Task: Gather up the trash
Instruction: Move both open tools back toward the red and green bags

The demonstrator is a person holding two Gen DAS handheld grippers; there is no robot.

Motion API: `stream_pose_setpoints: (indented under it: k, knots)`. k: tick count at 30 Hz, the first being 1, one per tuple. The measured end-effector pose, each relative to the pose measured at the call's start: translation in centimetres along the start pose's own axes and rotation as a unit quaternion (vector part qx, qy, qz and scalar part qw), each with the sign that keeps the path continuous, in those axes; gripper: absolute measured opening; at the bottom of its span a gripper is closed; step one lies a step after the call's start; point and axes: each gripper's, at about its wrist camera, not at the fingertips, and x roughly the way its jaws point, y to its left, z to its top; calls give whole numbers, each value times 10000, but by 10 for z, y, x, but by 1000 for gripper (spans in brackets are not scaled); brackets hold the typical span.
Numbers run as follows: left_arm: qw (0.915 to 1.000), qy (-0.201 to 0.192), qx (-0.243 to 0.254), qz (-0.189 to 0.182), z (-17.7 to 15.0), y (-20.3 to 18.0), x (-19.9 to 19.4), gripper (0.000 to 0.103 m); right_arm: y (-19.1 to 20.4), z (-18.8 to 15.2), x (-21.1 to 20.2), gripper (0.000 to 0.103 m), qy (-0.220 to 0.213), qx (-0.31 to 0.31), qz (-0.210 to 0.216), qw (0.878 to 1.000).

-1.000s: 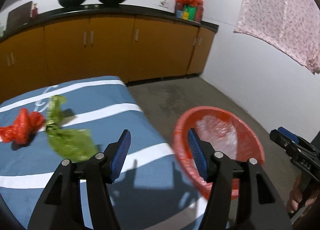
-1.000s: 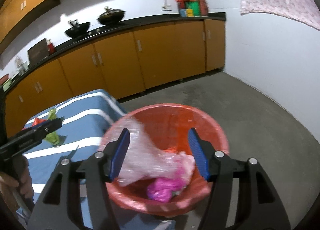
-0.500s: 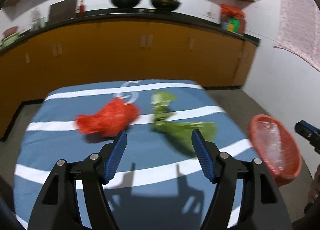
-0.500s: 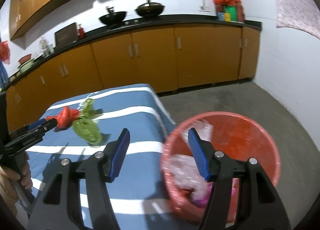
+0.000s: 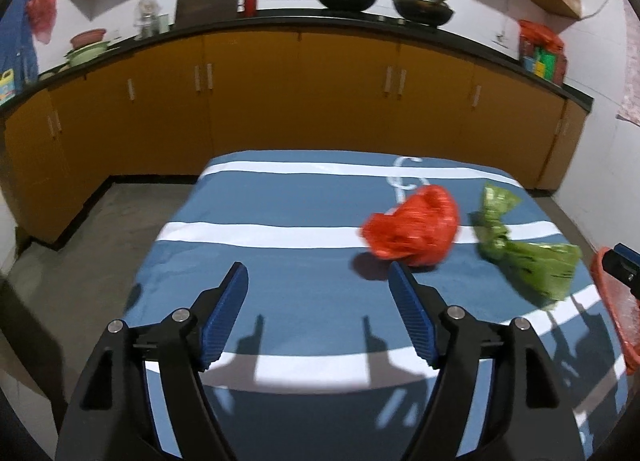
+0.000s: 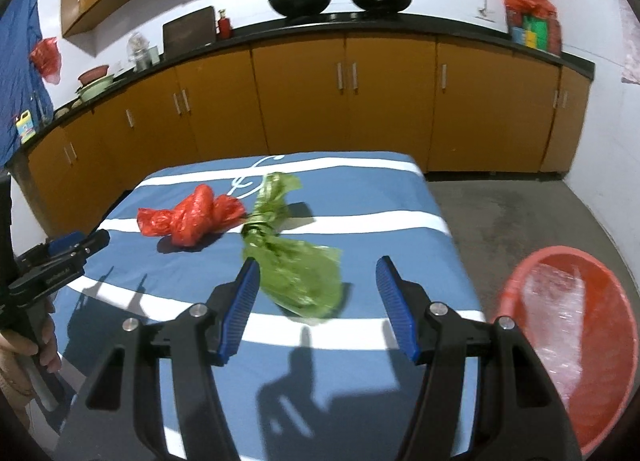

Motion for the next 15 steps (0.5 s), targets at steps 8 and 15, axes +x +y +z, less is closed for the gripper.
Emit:
stream_pose_setpoints:
  k: [8, 15]
  knots:
    - [9991, -99, -278, 316, 5, 37, 10, 79, 27, 13, 33, 74, -74, -324, -23, 9994]
    - [9990, -114, -315, 287, 10, 40, 15, 83, 40, 15, 72, 78, 177, -664, -176, 9975]
